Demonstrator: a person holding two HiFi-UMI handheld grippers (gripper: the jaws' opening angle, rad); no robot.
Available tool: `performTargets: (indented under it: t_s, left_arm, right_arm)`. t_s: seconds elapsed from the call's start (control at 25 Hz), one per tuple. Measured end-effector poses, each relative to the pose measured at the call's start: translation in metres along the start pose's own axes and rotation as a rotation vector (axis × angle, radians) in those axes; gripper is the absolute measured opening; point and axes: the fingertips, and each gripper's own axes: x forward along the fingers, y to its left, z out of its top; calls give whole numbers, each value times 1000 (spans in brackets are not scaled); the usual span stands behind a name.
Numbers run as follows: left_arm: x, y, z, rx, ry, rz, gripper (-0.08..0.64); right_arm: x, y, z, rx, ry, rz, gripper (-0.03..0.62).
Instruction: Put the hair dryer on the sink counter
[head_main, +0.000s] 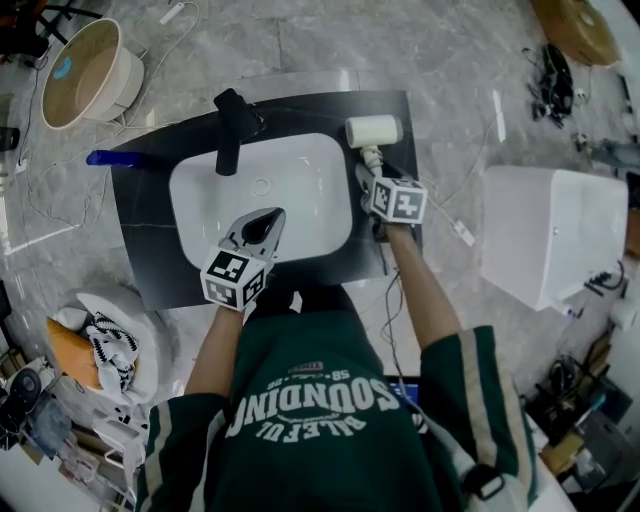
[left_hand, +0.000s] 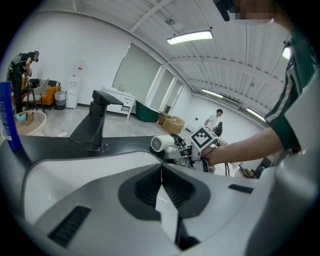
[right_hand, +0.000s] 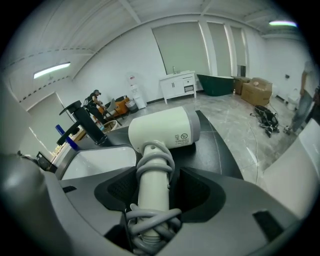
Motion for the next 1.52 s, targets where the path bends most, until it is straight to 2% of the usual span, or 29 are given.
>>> performTargets:
  t_s: [0.24, 0.44, 0.48, 0.56, 0.8, 0.92, 1.24, 1.52]
  left_arm:
    - [-18, 5, 1, 20, -19, -2, 2]
    - [-39, 9, 0, 29, -44, 7, 2]
    - [-43, 11, 4, 35, -54, 9, 2]
    - [-52, 14, 11, 49, -72, 14, 2]
    - [-87, 20, 25, 90, -130, 30, 2]
    - [-102, 22, 30, 108, -149, 43, 2]
    - [-135, 29, 51, 147, -222, 68, 2]
    - [-155, 29, 58, 178, -248, 85, 2]
  right_arm:
    - [-19, 5, 19, -22, -74, -44, 244]
    - [-44, 24, 18, -198, -122, -123, 241]
    - [-47, 32, 20, -219, -144, -117, 237]
    - [-56, 48, 23, -237, -176, -96, 156]
    - [-91, 115, 17, -306, -267, -3, 12]
    - [-109, 146, 13, -336, -319, 43, 2]
    - [-165, 212, 17, -309, -467, 143, 2]
    - [-186, 227, 21, -311, -522, 161, 2]
